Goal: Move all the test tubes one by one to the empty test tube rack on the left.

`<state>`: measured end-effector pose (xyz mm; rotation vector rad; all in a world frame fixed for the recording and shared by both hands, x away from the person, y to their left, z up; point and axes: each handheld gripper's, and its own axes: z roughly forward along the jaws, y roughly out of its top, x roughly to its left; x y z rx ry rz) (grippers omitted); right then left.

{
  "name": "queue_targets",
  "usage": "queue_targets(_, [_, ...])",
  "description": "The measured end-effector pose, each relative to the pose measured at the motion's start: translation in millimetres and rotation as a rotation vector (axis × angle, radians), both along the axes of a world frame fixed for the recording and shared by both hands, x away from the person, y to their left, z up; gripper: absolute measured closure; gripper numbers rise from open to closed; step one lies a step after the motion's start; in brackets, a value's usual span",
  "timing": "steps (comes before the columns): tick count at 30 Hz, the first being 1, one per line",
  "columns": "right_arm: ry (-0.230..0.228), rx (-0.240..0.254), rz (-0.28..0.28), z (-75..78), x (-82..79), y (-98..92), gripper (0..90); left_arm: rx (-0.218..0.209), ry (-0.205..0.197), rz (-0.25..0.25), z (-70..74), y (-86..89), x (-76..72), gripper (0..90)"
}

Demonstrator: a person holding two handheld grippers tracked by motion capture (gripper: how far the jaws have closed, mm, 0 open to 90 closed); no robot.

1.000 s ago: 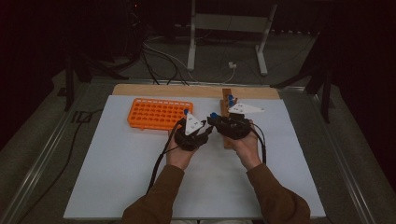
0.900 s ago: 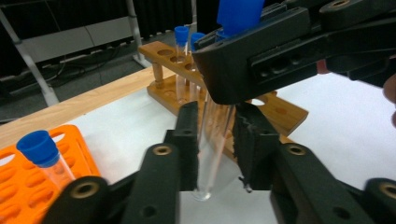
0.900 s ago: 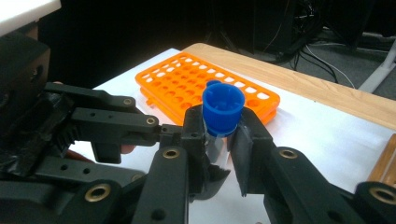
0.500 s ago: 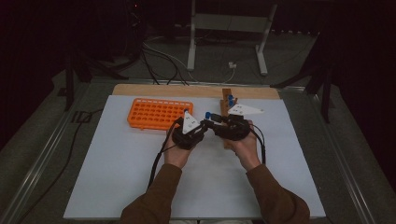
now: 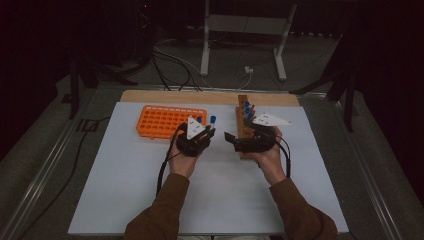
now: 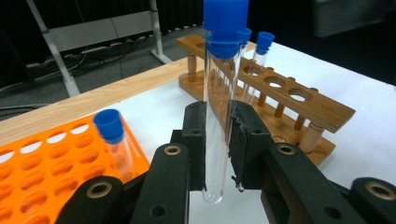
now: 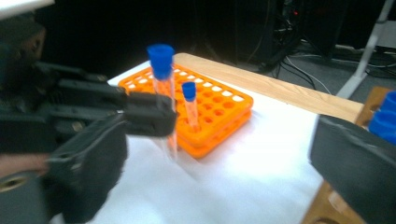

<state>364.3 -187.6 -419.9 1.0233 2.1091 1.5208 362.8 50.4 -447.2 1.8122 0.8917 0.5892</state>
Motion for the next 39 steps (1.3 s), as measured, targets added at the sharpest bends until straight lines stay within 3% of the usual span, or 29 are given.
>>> queue_targets(15, [0.012, -0.03, -0.043, -28.6, -20.4, -32.1, 0.0, -0.046, 0.0, 0.094, 2.4, 28.2, 13.3, 78.2])
queue_targets(24, [-0.035, -0.088, -0.057, -32.0, -38.5, -43.0, 0.0, -0.049, 0.001, 0.162, 0.1, 43.1, 25.9, 78.2])
queue_targets(27, [-0.039, -0.085, -0.07, -32.9, -42.4, -51.3, 0.0, -0.047, 0.007, 0.18, -3.3, 44.7, 31.4, 78.2])
queue_targets(32, [-0.033, -0.031, -0.094, -32.4, -43.2, -61.7, 0.0, -0.034, 0.014, 0.206, -10.6, 43.3, 39.7, 78.2])
queue_targets(39, [-0.028, -0.019, -0.087, -33.9, -44.3, -58.4, 0.0, -0.066, 0.051, 0.242, -21.9, 43.8, 50.4, 78.2])
